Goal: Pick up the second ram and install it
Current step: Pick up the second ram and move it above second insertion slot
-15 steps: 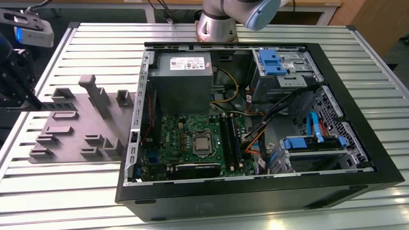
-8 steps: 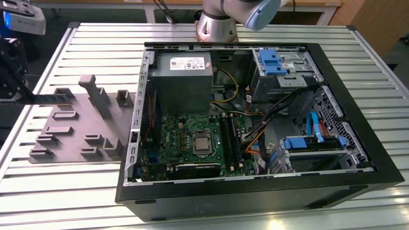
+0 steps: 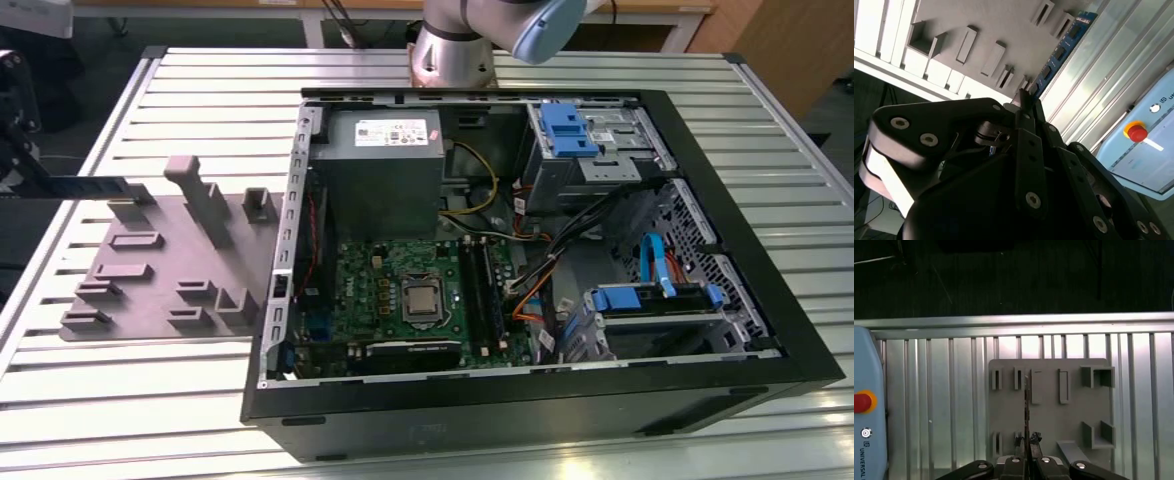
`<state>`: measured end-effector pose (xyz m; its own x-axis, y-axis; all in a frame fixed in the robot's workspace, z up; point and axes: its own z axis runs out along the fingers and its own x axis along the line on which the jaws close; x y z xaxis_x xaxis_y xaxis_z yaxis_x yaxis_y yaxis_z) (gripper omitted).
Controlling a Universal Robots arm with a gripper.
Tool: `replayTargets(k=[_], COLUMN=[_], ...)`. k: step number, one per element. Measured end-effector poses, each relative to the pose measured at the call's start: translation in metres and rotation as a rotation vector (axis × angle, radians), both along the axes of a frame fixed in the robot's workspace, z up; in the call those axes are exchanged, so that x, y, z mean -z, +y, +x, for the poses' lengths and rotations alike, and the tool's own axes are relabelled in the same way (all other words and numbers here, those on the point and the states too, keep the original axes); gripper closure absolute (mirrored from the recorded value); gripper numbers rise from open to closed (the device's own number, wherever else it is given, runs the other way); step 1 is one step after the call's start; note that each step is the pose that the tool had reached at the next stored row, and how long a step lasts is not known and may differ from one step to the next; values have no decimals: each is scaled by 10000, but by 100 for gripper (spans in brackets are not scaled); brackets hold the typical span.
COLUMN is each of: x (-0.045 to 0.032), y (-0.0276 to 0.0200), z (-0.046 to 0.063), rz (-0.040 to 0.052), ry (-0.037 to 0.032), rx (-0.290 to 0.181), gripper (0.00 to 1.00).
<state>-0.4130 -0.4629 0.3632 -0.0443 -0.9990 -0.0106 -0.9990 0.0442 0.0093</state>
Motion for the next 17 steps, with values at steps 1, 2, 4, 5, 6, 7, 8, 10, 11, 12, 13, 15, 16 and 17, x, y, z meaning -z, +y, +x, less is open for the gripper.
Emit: replayTargets(k=[1, 2, 4, 5, 6, 7, 8, 10, 11, 12, 13, 15, 16, 17], x=[-30, -62, -121, -148, -172, -193, -210, -216, -216, -216, -217, -220, -219, -218], y=[0, 1, 1, 2, 2, 2, 2, 2, 2, 2, 2, 3, 3, 2], z=[0, 0, 0, 0, 0, 0, 0, 0, 0, 0, 0, 13, 31, 53], rz=[1, 0, 1, 0, -1, -1, 0, 1, 2, 2, 1, -2, -1, 0], ry=[-1, 1, -1, -1, 1, 1, 1, -1, -3, -2, -2, 3, 1, 0], rx=[-1, 0, -1, -1, 0, 0, 0, 0, 0, 0, 0, -1, 0, 0], gripper=[86, 86, 86, 86, 86, 86, 86, 86, 86, 86, 86, 86, 86, 86])
